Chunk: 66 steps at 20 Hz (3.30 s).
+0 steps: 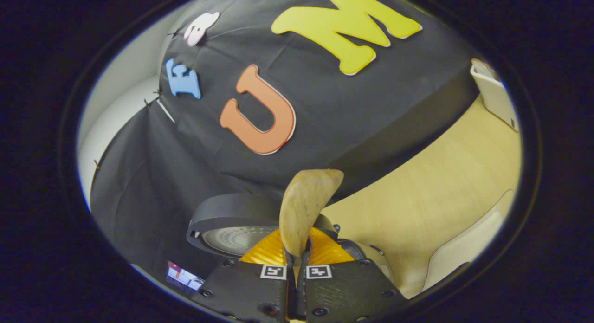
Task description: Close the left gripper, press the button to open the rice cooker; take a wooden spoon from the chopstick holder with the right hand, scoop a spoonful of rice and pour it into the rice cooker, then put the wooden spoon back into the chopstick holder.
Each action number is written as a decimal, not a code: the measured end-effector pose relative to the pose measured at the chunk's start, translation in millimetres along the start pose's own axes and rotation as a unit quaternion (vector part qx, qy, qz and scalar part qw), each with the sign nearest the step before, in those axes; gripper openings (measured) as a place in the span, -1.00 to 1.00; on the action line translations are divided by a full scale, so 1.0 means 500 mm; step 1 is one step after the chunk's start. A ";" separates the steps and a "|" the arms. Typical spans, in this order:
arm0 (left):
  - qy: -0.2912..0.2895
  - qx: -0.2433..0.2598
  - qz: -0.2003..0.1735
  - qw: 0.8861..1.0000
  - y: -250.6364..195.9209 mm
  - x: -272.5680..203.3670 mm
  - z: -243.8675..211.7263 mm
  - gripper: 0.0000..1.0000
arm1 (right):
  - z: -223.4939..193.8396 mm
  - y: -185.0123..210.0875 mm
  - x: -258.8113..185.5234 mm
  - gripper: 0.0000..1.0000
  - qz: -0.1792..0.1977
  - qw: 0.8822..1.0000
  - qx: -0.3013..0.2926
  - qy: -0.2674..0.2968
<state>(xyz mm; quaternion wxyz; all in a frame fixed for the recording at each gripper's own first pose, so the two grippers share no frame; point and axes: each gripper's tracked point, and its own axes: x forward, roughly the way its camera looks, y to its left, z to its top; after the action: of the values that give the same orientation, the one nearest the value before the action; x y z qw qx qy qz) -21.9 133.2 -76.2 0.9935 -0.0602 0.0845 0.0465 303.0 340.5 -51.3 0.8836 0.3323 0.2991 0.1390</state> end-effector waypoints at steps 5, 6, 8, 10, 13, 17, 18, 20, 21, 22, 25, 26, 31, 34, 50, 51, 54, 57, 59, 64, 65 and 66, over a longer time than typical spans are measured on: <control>-0.002 -0.002 -0.017 1.000 -0.029 -0.001 0.005 0.96 | -0.011 0.041 0.014 -0.99 -0.014 0.995 -0.092 -0.029; -0.003 -0.002 -0.021 1.000 -0.034 -0.003 0.007 0.97 | -0.014 0.049 0.019 -1.00 -0.020 0.993 -0.110 -0.033; -0.004 -0.001 -0.024 1.000 -0.039 -0.006 0.010 0.96 | -0.019 0.054 0.028 -0.99 -0.026 0.991 -0.128 -0.037; -0.007 0.003 -0.027 1.000 -0.041 -0.010 0.016 0.96 | -0.034 0.059 0.035 -0.99 -0.029 0.990 -0.133 -0.030; -0.014 0.003 -0.025 1.000 -0.034 -0.012 0.023 0.96 | -0.044 0.062 0.049 -0.99 -0.032 0.989 -0.143 -0.028; -0.016 -0.009 -0.037 0.999 -0.049 -0.018 0.031 0.96 | -0.054 0.075 0.045 -0.99 -0.035 0.983 -0.177 -0.039; -0.020 -0.006 -0.035 0.999 -0.047 -0.020 0.035 0.97 | -0.050 0.079 0.041 -0.99 -0.037 0.981 -0.187 -0.046; -0.025 -0.001 -0.034 0.999 -0.047 -0.024 0.041 0.96 | -0.042 0.089 0.030 -0.95 -0.037 0.977 -0.205 -0.056; -0.026 0.000 -0.034 0.999 -0.046 -0.026 0.042 0.96 | -0.041 0.093 0.027 -0.99 -0.038 0.974 -0.215 -0.059; -0.026 0.000 -0.035 0.999 -0.049 -0.027 0.044 0.96 | -0.041 0.093 0.025 -0.99 -0.041 0.971 -0.227 -0.061; -0.032 -0.001 -0.037 0.999 -0.049 -0.034 0.052 0.96 | -0.042 0.098 0.020 -0.95 -0.045 0.964 -0.254 -0.064; -0.034 -0.001 -0.037 0.999 -0.046 -0.036 0.056 0.96 | -0.044 0.097 0.018 -0.99 -0.048 0.961 -0.264 -0.066; -0.040 0.001 -0.039 0.998 -0.051 -0.043 0.064 0.96 | -0.057 0.114 0.014 -0.99 -0.055 0.939 -0.330 -0.077; -0.041 0.003 -0.042 0.998 -0.059 -0.045 0.066 0.96 | -0.073 0.127 0.010 -0.99 -0.058 0.921 -0.375 -0.085; -0.052 0.001 -0.023 0.998 -0.028 -0.056 0.081 0.96 | -0.099 0.171 -0.027 -0.99 -0.050 0.866 -0.481 -0.130; -0.052 0.001 -0.021 0.998 -0.027 -0.056 0.082 0.96 | -0.098 0.171 -0.031 -0.99 -0.045 0.870 -0.472 -0.131; -0.051 -0.001 -0.018 0.999 -0.023 -0.055 0.081 0.96 | -0.091 0.168 -0.045 -0.99 -0.027 0.888 -0.441 -0.130; -0.052 -0.005 -0.018 0.998 -0.028 -0.055 0.082 0.96 | -0.079 0.161 -0.077 -0.99 0.009 0.933 -0.343 -0.112; -0.052 -0.003 -0.016 0.999 -0.026 -0.056 0.082 0.96 | -0.051 0.144 -0.107 -0.99 0.029 0.958 -0.264 -0.106; -0.055 0.007 -0.005 0.998 -0.029 -0.063 0.087 0.95 | 0.051 0.041 -0.213 -0.99 0.023 0.975 -0.183 -0.123; -0.055 0.010 -0.003 0.998 -0.035 -0.065 0.088 0.96 | 0.072 0.016 -0.237 -0.99 0.018 0.977 -0.172 -0.127; -0.057 0.012 -0.003 0.998 -0.044 -0.064 0.091 0.96 | 0.086 -0.008 -0.264 -0.99 0.015 0.978 -0.166 -0.129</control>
<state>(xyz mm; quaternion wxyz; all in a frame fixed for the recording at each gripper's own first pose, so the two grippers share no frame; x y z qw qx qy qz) -43.7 114.5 -23.6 0.9975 -0.0456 0.0285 0.0457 226.6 257.2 29.7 0.9555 0.2005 0.1507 0.1556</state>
